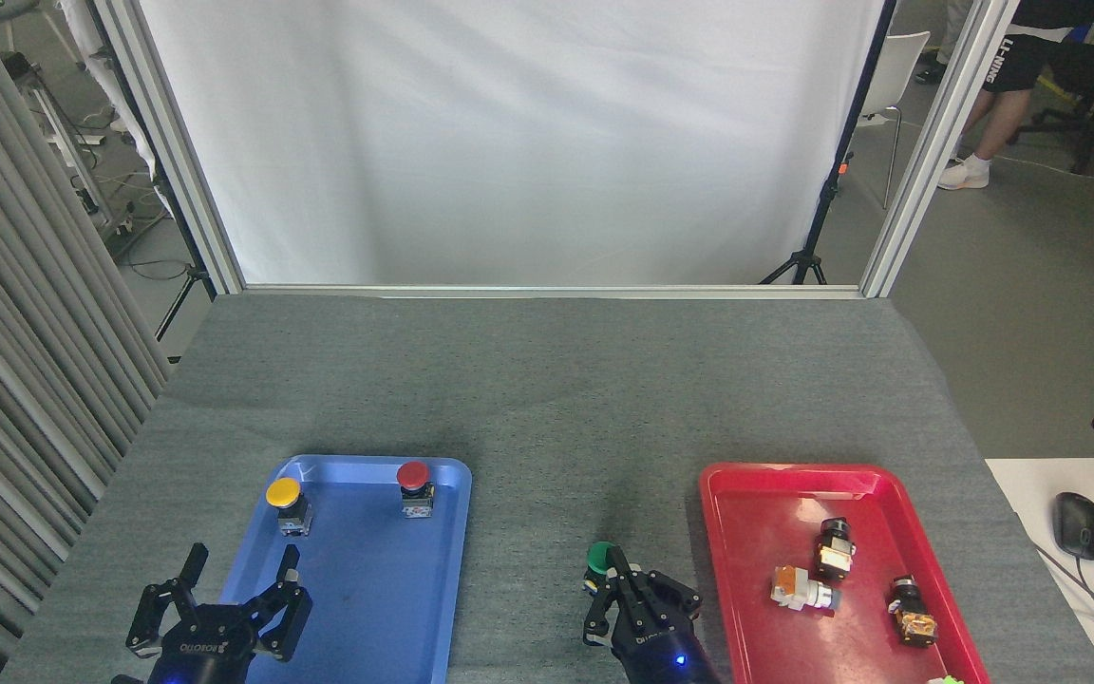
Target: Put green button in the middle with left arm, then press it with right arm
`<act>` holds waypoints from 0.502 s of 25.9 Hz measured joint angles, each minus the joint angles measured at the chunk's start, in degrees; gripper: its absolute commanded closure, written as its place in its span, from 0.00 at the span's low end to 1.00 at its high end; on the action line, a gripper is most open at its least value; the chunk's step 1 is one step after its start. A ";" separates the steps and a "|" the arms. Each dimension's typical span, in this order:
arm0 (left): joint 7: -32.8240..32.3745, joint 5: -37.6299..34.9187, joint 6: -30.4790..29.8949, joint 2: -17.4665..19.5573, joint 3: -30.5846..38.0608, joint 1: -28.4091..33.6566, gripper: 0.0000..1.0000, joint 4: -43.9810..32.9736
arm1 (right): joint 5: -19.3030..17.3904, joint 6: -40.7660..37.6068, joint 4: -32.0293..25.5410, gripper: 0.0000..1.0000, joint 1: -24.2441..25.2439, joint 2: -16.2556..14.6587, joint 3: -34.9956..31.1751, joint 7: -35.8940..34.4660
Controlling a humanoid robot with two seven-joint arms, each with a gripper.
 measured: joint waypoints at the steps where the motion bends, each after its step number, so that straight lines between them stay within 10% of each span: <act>1: -0.03 0.04 -0.27 -0.02 0.11 0.23 0.00 -0.24 | -0.05 0.06 -0.74 1.00 0.05 -0.02 -0.01 0.34; 5: -0.04 0.13 -0.63 -0.23 1.37 0.52 0.00 -0.69 | -0.21 0.18 -5.80 0.96 0.89 -0.24 -0.65 1.78; 9: -0.05 0.85 -0.76 -0.33 2.45 0.71 0.00 -1.10 | -0.25 -0.12 -11.27 0.07 3.50 -1.02 -3.77 1.20; 13: -0.08 2.11 -0.78 -0.40 2.73 1.38 0.00 -1.49 | -0.27 -1.05 -16.59 0.00 9.18 -2.94 -11.31 0.22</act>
